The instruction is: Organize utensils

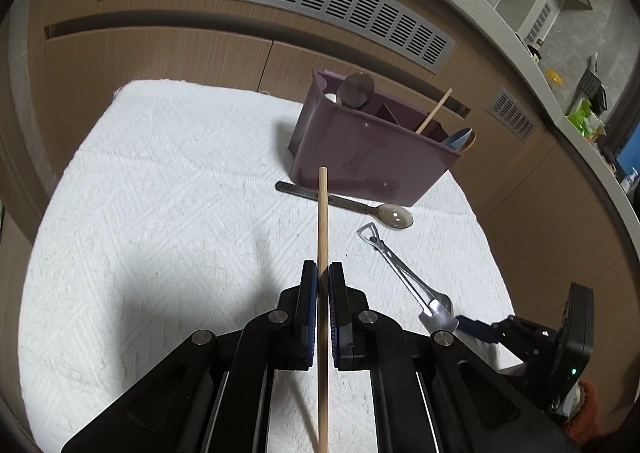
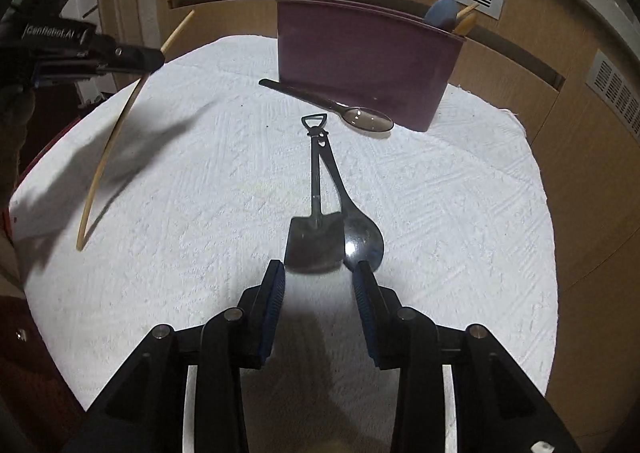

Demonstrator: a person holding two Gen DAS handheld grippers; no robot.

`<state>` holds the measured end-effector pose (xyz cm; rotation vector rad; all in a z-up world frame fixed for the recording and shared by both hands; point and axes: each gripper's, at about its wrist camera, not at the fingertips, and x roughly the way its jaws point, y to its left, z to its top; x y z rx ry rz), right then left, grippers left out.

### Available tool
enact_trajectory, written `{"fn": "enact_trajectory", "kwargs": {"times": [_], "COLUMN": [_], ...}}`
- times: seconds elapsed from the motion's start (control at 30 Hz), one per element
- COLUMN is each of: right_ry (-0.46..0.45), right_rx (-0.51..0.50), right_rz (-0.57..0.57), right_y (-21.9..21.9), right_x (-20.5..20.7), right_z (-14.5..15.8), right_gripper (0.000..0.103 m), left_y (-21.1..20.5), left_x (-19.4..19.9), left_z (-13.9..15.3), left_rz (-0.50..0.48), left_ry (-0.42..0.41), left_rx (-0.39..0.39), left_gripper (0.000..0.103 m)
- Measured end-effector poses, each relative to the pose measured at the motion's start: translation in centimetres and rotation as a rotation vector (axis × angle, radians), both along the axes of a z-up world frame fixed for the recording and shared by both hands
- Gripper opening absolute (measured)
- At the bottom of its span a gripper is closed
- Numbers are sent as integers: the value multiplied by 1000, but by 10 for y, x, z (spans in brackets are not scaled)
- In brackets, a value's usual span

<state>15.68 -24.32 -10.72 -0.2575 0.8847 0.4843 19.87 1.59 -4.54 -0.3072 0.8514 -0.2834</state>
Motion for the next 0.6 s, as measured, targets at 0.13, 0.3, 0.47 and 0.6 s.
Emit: {"fn": "enact_trajectory", "kwargs": {"times": [0.13,0.3,0.47,0.6], "right_ry": [6,-23,-152,-221], "right_rx": [13,10,79,152], "right_rz": [6,1,-41,-62], "right_y": [5,6,-1,-5], "right_x": [13,10,3,11], "right_z": [-1,4,51,87], "right_gripper": [38,29,26,6], "left_y": [-2,3,5,2], "left_x": [-1,-4,-6,-10], "left_z": [-1,3,8,15], "left_rz": [-9,3,7,1], "left_ry": [3,-7,-22,-49], "left_rx": [-3,-6,-16,-18], "left_gripper": [6,6,6,6]}}
